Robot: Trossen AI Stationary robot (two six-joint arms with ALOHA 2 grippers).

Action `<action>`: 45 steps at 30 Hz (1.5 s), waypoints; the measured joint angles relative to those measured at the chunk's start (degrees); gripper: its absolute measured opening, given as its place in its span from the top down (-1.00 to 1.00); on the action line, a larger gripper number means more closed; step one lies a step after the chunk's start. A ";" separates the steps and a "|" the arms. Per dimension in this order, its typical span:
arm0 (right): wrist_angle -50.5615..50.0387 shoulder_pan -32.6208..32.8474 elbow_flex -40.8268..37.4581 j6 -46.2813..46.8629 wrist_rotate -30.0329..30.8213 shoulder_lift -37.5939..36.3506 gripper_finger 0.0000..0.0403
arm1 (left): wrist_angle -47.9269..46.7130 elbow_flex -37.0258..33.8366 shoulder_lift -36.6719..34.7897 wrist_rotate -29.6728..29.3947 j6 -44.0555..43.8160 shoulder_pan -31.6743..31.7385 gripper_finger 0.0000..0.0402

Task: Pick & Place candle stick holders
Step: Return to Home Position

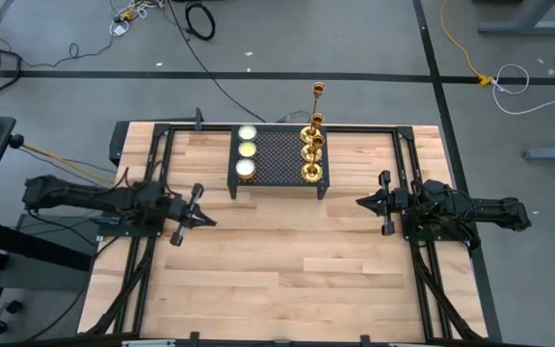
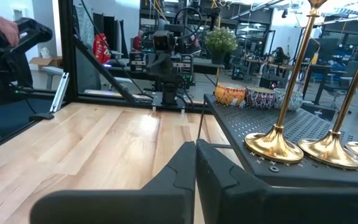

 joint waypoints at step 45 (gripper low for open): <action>0.00 -0.01 0.01 0.00 0.00 0.00 0.93 | -15.15 -2.39 -22.60 -8.69 0.81 0.00 0.93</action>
